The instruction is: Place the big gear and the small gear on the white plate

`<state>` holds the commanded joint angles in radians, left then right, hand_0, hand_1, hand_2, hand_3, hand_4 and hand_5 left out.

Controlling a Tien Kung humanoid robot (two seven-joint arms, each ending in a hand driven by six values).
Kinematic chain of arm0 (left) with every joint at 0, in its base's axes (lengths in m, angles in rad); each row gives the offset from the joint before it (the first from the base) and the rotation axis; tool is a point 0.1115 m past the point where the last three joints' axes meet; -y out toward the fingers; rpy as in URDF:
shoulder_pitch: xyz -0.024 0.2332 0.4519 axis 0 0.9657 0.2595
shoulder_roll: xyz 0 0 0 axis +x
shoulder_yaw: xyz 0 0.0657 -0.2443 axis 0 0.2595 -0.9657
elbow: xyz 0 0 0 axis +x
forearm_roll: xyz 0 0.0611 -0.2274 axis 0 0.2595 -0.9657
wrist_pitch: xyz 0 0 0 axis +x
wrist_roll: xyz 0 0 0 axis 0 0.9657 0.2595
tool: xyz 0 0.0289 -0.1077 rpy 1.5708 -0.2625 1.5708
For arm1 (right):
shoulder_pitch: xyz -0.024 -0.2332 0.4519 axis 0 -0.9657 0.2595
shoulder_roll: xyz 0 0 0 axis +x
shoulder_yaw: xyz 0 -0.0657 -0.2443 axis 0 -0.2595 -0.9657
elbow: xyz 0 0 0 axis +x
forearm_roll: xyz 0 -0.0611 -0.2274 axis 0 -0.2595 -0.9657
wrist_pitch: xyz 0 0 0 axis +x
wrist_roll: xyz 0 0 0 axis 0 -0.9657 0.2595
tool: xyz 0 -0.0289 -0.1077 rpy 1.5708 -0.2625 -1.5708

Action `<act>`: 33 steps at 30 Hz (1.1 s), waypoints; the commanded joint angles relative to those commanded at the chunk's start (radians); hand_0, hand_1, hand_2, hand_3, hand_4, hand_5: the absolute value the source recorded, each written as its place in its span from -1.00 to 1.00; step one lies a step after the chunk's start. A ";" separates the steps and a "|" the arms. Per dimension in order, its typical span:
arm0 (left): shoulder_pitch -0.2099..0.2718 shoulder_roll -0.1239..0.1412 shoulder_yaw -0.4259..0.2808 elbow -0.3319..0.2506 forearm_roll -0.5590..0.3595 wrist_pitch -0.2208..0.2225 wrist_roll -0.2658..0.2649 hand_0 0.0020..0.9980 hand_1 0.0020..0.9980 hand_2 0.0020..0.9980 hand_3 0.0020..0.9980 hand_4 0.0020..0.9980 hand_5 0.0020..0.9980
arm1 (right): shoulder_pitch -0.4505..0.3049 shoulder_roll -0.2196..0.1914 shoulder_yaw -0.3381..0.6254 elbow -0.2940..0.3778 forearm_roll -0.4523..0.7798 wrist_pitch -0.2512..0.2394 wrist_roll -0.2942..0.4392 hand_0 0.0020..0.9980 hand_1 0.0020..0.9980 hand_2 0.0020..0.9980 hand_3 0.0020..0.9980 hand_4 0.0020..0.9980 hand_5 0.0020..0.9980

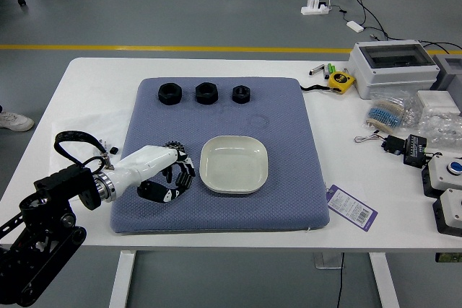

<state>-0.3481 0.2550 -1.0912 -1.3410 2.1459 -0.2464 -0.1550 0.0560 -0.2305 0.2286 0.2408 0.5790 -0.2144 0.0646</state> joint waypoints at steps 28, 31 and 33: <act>-0.254 -0.159 0.116 0.203 0.003 0.131 0.018 0.33 0.55 0.67 0.53 0.92 -1.00 | 0.015 -0.002 0.005 0.003 -0.014 -0.014 0.000 0.29 0.29 0.46 0.19 0.72 0.46; -0.250 -0.156 0.106 0.202 0.002 0.166 0.022 0.59 0.73 0.81 0.58 1.00 -0.92 | 0.016 -0.002 0.004 0.003 -0.009 -0.013 0.002 0.28 0.29 0.46 0.19 0.72 0.46; -0.249 -0.153 0.100 0.202 -0.007 0.172 0.024 0.59 0.73 0.81 0.58 1.00 -0.92 | 0.016 -0.003 0.003 0.003 -0.007 -0.012 0.004 0.28 0.29 0.46 0.19 0.72 0.46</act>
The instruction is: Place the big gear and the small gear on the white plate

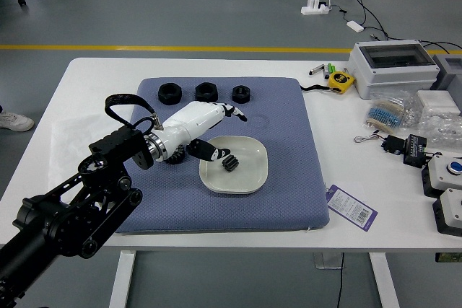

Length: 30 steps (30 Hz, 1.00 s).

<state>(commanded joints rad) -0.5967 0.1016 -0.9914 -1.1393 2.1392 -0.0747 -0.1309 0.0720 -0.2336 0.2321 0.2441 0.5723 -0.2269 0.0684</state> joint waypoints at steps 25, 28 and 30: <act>0.040 0.125 -0.135 0.053 0.077 -0.115 -0.006 0.51 0.55 0.62 0.52 1.00 -0.92 | -0.004 0.000 0.004 -0.001 -0.008 0.000 -0.003 0.29 0.28 0.46 0.19 0.71 0.45; 0.035 0.114 -0.139 0.073 0.081 -0.128 -0.002 0.49 0.55 0.64 0.52 1.00 -0.95 | -0.004 0.001 0.006 0.000 -0.012 -0.002 -0.004 0.29 0.28 0.46 0.19 0.71 0.45; 0.030 0.104 -0.140 0.087 0.084 -0.134 -0.001 0.49 0.55 0.64 0.52 1.00 -0.95 | -0.003 0.001 0.007 0.000 -0.015 -0.004 -0.005 0.29 0.28 0.46 0.19 0.71 0.45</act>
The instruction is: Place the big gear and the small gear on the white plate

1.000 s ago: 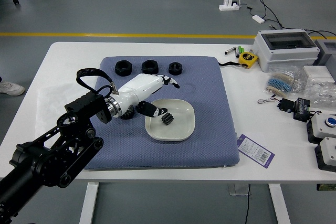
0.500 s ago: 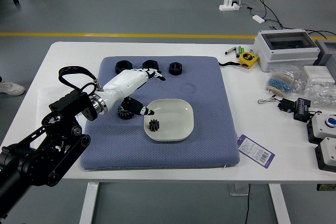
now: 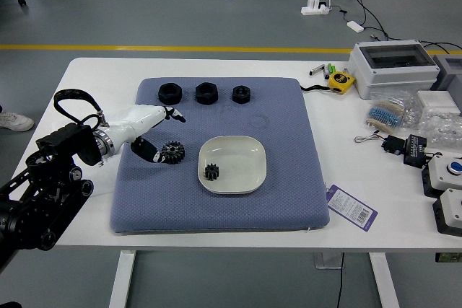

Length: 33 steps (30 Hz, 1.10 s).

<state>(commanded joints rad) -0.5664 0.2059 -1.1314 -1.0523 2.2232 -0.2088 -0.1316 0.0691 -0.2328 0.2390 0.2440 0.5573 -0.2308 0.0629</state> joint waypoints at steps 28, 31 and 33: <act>-0.089 -0.044 0.083 0.172 -0.009 -0.022 0.007 0.41 0.35 0.46 0.10 0.47 -1.00 | 0.009 -0.004 0.000 0.002 0.000 -0.002 0.001 0.29 0.28 0.46 0.18 0.70 0.43; -0.096 -0.045 0.088 0.188 -0.004 -0.023 0.008 0.41 0.35 0.46 0.10 0.47 -1.00 | 0.010 -0.004 0.000 0.002 -0.001 -0.002 0.001 0.29 0.28 0.46 0.18 0.70 0.43; -0.105 -0.044 0.094 0.206 0.004 -0.029 0.014 0.42 0.34 0.46 0.07 0.44 -1.00 | 0.011 -0.004 0.000 0.002 -0.001 -0.002 0.001 0.28 0.28 0.46 0.18 0.70 0.43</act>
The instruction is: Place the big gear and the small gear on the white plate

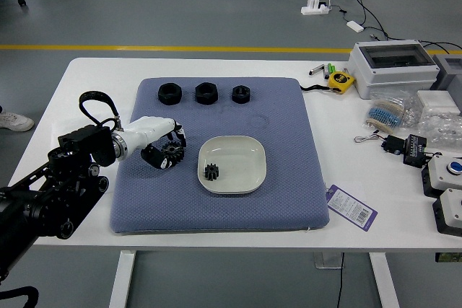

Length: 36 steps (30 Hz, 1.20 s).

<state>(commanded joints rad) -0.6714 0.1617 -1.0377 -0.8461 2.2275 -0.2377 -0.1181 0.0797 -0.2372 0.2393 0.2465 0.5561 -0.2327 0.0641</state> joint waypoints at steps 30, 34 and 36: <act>0.002 0.009 -0.001 -0.004 0.000 -0.016 -0.009 -0.39 -0.34 -0.25 -0.03 -0.13 -1.00 | -0.008 0.002 0.007 0.000 -0.007 -0.002 -0.003 0.29 0.28 0.46 0.18 0.70 0.43; 0.002 0.010 -0.010 -0.011 0.002 -0.017 -0.009 -0.39 -0.34 -0.25 -0.03 -0.13 -1.00 | -0.008 0.001 0.005 0.000 -0.004 -0.001 -0.002 0.29 0.28 0.46 0.18 0.70 0.43; 0.003 0.011 -0.015 -0.016 0.003 -0.017 -0.009 -0.40 -0.35 -0.26 -0.04 -0.16 -1.00 | -0.008 0.001 0.004 0.000 -0.003 -0.001 -0.002 0.29 0.28 0.46 0.18 0.70 0.43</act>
<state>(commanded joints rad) -0.6685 0.1732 -1.0531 -0.8620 2.2308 -0.2545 -0.1271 0.0722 -0.2360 0.2438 0.2467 0.5532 -0.2333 0.0622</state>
